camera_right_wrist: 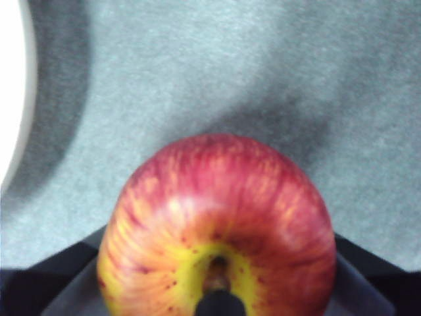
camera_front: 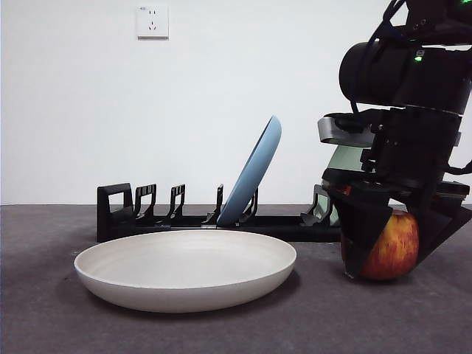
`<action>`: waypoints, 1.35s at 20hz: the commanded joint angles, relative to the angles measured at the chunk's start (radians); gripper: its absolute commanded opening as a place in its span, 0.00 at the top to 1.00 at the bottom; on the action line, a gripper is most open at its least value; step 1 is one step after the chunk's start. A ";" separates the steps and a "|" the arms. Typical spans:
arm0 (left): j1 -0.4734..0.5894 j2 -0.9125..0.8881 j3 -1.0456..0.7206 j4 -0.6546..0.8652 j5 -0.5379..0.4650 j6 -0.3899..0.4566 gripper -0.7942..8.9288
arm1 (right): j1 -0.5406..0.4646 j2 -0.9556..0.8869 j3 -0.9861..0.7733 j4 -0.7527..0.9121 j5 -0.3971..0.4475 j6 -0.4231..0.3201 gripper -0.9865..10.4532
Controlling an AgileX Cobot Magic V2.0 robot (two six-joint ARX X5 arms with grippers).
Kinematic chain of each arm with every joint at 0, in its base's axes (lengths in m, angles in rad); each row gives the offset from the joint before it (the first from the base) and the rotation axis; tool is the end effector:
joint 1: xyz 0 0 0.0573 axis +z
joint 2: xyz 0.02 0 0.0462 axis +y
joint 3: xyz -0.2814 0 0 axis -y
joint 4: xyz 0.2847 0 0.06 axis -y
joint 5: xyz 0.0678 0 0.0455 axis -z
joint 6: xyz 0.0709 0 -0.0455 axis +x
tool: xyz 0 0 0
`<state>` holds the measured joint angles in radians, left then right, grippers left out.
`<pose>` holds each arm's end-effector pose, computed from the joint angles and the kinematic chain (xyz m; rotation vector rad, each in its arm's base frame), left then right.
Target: Take the yellow plate from the plate rack,put the plate on the table,take the apple from the table,put the apple in the plate
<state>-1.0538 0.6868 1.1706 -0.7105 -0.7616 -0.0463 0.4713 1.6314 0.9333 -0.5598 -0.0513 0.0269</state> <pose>0.1130 -0.0998 0.4407 0.1334 0.1467 -0.2875 0.2981 0.1560 0.1155 -0.2420 1.2480 0.4342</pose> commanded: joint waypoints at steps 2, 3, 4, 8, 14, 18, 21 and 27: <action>0.002 -0.002 -0.005 0.002 -0.073 0.009 0.58 | 0.027 -0.034 0.036 -0.016 -0.003 0.032 0.92; 0.002 -0.001 -0.005 0.002 -0.102 0.029 0.58 | 0.045 -0.053 0.062 -0.023 -0.003 0.032 0.92; 0.002 -0.001 -0.005 0.002 -0.127 0.042 0.58 | 0.072 -0.068 0.100 -0.029 -0.004 0.033 0.92; 0.002 -0.001 -0.005 0.001 -0.236 0.105 0.58 | 0.195 -0.066 0.273 -0.008 -0.052 0.032 0.92; 0.002 -0.002 -0.005 -0.010 -0.316 0.139 0.58 | 0.298 0.063 0.406 0.004 -0.053 0.036 0.92; 0.002 -0.002 -0.005 -0.028 -0.338 0.153 0.58 | 0.329 0.208 0.443 -0.029 -0.053 0.036 0.92; 0.002 -0.002 -0.005 -0.039 -0.338 0.153 0.58 | 0.352 0.291 0.443 -0.054 -0.051 0.035 0.92; 0.002 -0.002 -0.005 -0.056 -0.338 0.152 0.58 | 0.388 0.347 0.443 -0.064 0.005 0.023 0.87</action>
<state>-1.0538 0.6868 1.1706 -0.7670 -1.0927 0.0975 0.8570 1.9678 1.3678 -0.6296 -0.0509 0.0547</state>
